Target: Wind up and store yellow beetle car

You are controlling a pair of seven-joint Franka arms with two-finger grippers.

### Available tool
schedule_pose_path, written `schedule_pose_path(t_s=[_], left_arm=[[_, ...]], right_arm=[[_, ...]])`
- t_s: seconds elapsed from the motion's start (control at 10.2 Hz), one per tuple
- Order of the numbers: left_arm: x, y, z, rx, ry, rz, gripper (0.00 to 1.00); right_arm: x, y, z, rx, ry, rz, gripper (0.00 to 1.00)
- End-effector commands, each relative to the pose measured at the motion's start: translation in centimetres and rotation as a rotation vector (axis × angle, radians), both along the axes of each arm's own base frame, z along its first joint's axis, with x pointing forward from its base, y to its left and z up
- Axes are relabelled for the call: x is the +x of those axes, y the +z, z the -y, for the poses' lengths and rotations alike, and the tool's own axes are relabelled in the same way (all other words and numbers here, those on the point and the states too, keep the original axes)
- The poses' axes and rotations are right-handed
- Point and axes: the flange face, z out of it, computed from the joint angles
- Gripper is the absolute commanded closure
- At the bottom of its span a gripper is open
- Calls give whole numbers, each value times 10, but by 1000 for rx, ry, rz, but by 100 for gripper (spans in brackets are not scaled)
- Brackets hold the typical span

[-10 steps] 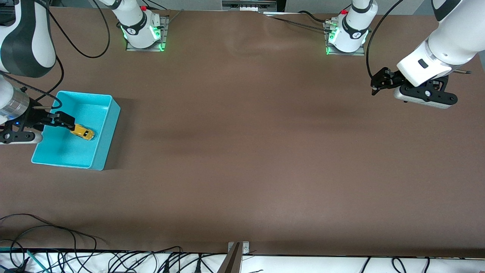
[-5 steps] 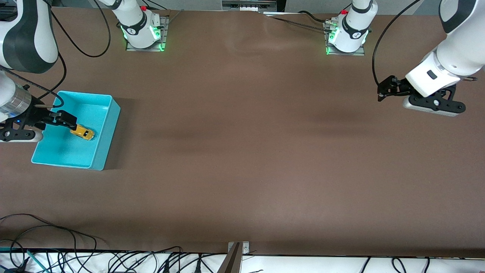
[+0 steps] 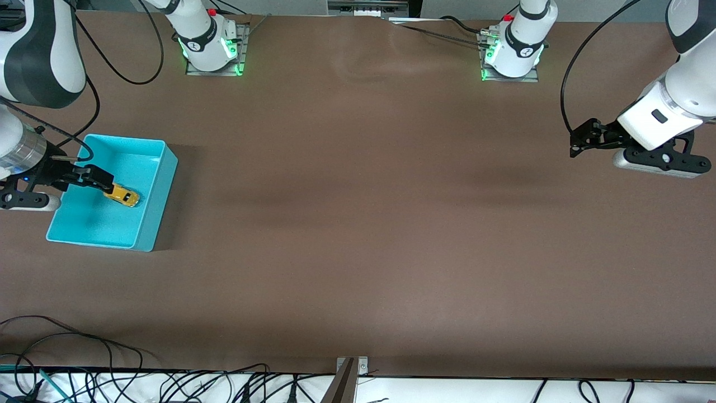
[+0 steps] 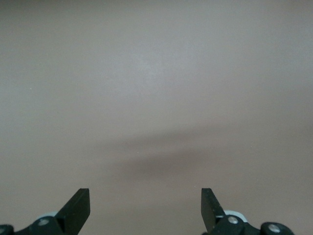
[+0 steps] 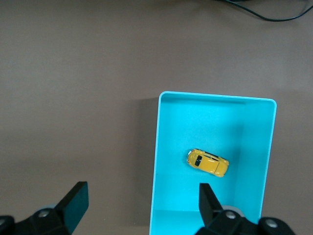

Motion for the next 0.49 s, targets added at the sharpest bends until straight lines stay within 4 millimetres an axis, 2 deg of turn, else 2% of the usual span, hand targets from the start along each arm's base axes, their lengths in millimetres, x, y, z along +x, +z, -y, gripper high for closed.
schedule_pose_path(t_s=[0.0, 0.39], left_arm=[[5, 6, 2, 3, -16, 7, 0], [4, 6, 3, 1, -14, 5, 0]], right_arm=[[-4, 6, -4, 87, -41, 17, 0], [-4, 12, -6, 134, -77, 18, 0]])
